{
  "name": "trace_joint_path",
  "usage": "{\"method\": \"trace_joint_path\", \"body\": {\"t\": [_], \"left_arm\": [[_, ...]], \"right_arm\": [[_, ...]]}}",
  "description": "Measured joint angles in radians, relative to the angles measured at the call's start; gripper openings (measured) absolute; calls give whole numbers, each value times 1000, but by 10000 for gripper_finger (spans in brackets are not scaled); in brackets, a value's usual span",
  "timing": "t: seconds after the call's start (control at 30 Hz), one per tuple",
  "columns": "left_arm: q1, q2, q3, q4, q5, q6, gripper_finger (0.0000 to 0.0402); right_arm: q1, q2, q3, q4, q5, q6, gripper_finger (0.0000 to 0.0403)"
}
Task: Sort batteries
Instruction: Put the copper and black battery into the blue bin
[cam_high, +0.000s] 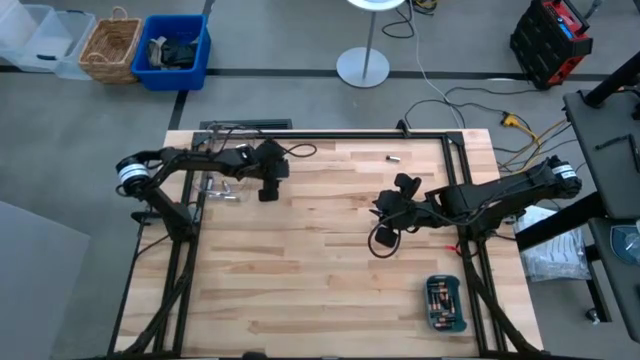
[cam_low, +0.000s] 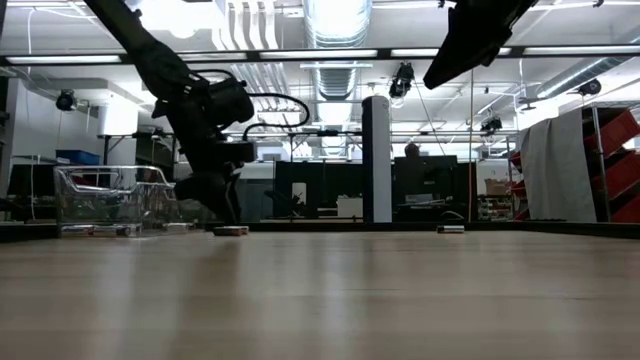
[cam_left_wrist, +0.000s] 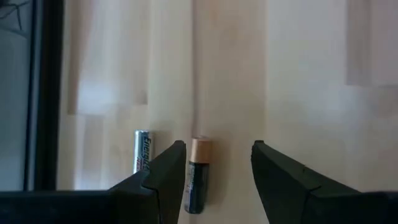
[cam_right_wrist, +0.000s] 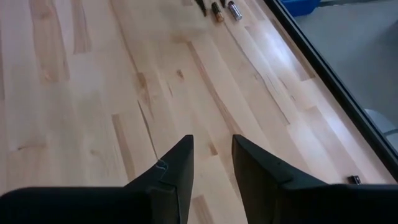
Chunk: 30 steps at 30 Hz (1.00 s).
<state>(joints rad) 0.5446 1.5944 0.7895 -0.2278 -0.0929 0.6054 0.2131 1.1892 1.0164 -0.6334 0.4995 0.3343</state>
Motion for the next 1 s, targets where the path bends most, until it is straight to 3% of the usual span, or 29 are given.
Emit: {"method": "trace_joint_path", "body": {"t": [0.33, 0.73, 1.0], "left_arm": [[30, 37, -2, -25, 5, 40, 162], [34, 76, 0, 10, -50, 20, 162], [37, 79, 0, 8, -9, 14, 162]], "right_arm": [[-3, 0, 0, 6, 0, -5, 82], [-5, 0, 0, 16, -1, -21, 105], [-5, 0, 0, 18, -1, -23, 100]]}}
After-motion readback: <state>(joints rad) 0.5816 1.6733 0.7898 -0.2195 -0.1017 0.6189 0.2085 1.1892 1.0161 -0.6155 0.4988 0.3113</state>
